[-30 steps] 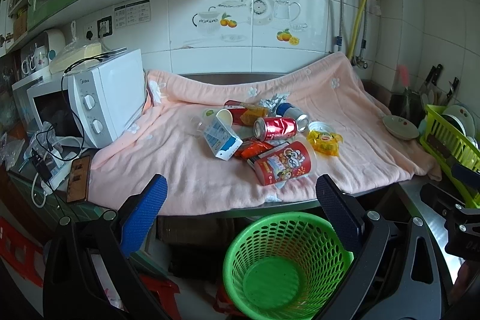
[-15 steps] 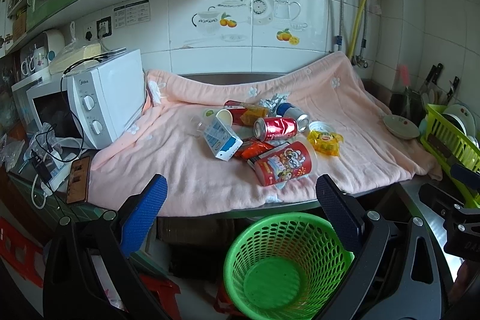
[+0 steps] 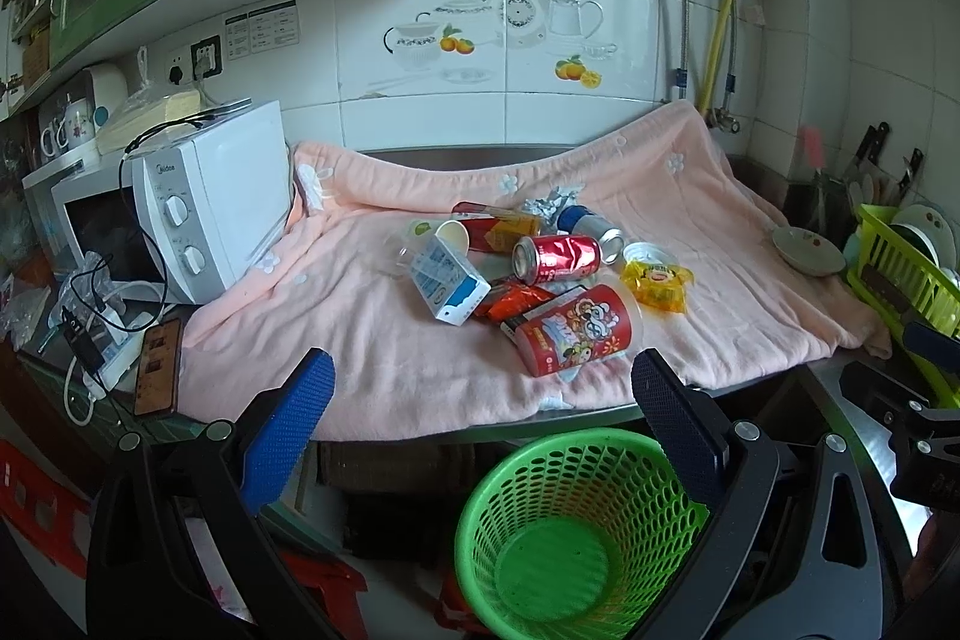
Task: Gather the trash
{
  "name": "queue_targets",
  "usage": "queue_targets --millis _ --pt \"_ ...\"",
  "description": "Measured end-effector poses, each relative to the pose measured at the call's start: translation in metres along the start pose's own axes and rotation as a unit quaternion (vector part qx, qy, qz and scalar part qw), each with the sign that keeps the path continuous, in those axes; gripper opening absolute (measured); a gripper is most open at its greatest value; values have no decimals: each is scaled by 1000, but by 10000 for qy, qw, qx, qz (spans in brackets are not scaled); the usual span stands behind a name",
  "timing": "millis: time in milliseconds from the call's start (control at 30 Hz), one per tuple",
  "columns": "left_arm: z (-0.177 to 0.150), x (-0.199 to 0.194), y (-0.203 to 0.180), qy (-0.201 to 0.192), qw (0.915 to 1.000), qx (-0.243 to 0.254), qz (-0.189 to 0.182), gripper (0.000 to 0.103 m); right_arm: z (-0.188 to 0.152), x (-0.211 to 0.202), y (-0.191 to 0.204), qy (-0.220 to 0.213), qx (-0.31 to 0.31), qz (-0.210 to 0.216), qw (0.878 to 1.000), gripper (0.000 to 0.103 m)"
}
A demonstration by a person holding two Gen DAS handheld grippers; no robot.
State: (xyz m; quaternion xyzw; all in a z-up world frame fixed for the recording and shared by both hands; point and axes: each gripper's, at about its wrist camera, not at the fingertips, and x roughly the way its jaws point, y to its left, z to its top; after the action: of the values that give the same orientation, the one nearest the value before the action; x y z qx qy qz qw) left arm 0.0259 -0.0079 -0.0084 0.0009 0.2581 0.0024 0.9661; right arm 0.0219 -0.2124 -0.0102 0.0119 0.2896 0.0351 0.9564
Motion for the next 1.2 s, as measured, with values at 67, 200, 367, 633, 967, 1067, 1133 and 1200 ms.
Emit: queue_targets --millis 67,200,367,633,967,1067,1133,1200 --pt "1 3 1 10 10000 36 -22 98 1 2 -1 10 3 -2 10000 97" --pt "2 10 1 61 9998 127 -122 98 2 4 -4 -3 -3 -41 10000 97" --pt "7 22 -4 67 9983 441 -374 97 5 10 -7 44 35 -60 10000 97" --pt "16 63 -13 274 9894 955 -1059 88 10 29 -12 218 46 -34 9997 97" --pt "29 143 -35 694 9644 1679 -1923 86 21 64 -17 463 136 -55 9988 97" --pt "30 168 -42 846 9569 1840 -2083 86 24 77 -18 543 146 -72 9984 97" --pt "29 184 -48 928 9505 1989 -2198 87 26 85 -19 593 172 -74 9981 97" --pt "27 199 -55 981 9443 2160 -2283 88 28 96 -22 677 233 -39 9974 97"
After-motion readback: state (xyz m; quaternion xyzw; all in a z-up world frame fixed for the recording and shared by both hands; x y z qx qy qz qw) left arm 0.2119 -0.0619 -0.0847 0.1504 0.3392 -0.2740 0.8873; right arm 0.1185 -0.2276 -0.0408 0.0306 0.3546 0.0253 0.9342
